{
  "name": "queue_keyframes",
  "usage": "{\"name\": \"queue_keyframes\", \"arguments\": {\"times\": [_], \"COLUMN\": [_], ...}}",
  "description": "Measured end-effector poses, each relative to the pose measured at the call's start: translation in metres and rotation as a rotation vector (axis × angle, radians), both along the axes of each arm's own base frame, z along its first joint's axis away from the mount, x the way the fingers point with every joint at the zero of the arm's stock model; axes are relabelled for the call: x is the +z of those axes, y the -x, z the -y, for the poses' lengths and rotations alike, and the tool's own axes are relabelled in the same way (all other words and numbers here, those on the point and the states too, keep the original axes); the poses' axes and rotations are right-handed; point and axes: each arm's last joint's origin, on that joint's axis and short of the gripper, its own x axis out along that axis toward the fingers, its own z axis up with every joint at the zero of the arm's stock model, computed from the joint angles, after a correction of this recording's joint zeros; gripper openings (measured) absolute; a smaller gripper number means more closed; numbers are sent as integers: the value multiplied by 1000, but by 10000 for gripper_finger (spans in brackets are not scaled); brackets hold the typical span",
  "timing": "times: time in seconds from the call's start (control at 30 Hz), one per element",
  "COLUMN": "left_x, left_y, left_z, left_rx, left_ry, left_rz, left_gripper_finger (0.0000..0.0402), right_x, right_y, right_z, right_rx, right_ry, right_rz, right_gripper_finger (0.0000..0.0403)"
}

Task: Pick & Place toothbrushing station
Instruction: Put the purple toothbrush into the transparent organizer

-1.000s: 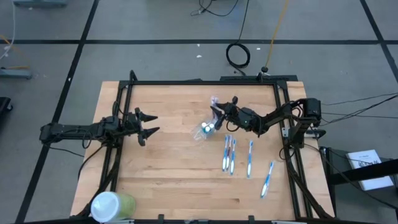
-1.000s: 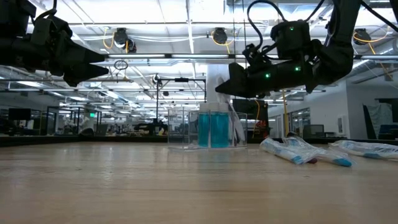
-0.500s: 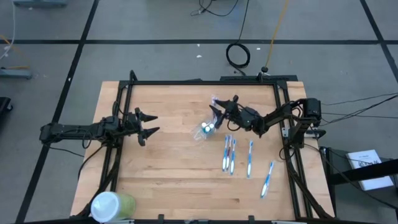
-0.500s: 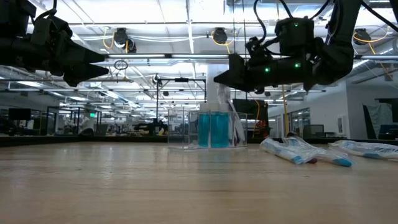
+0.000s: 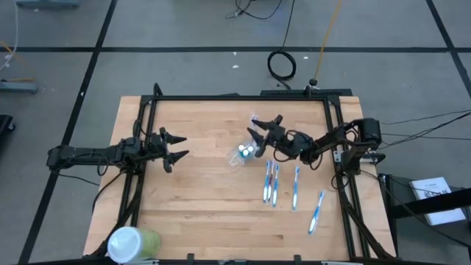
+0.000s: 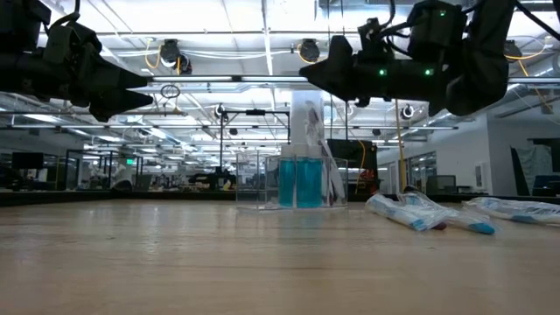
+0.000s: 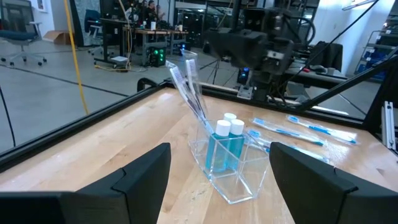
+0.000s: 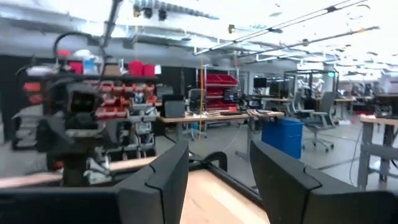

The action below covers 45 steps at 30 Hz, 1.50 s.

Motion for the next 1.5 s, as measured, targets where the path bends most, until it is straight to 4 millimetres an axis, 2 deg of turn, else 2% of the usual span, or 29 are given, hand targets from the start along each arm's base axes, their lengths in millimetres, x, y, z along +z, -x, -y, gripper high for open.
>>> {"name": "queue_keyframes", "arguments": {"times": [0.53,0.77,0.93,1.07,1.23,1.43,1.5], "left_x": [0,0,0,0,0,0,0], "left_y": [0,0,0,0,0,0,0], "left_z": [0,0,0,0,0,0,0], "left_rx": [0,0,0,0,0,0,0], "left_ry": [0,0,0,0,0,0,0], "left_rz": [0,0,0,0,0,0,0], "left_gripper_finger": [283,283,283,283,283,283,283], "right_x": [33,39,37,38,38,38,37], "right_y": [10,17,18,19,19,19,19], "right_z": [-64,-88,-98,-103,-106,-106,-105], "right_rx": [189,280,338,475,584,582,532], "right_ry": [97,102,49,-44,-36,-60,-92], "right_rz": [-15,-54,-54,-13,-3,-1,-10], "right_gripper_finger": [167,167,167,167,167,167,167]}}
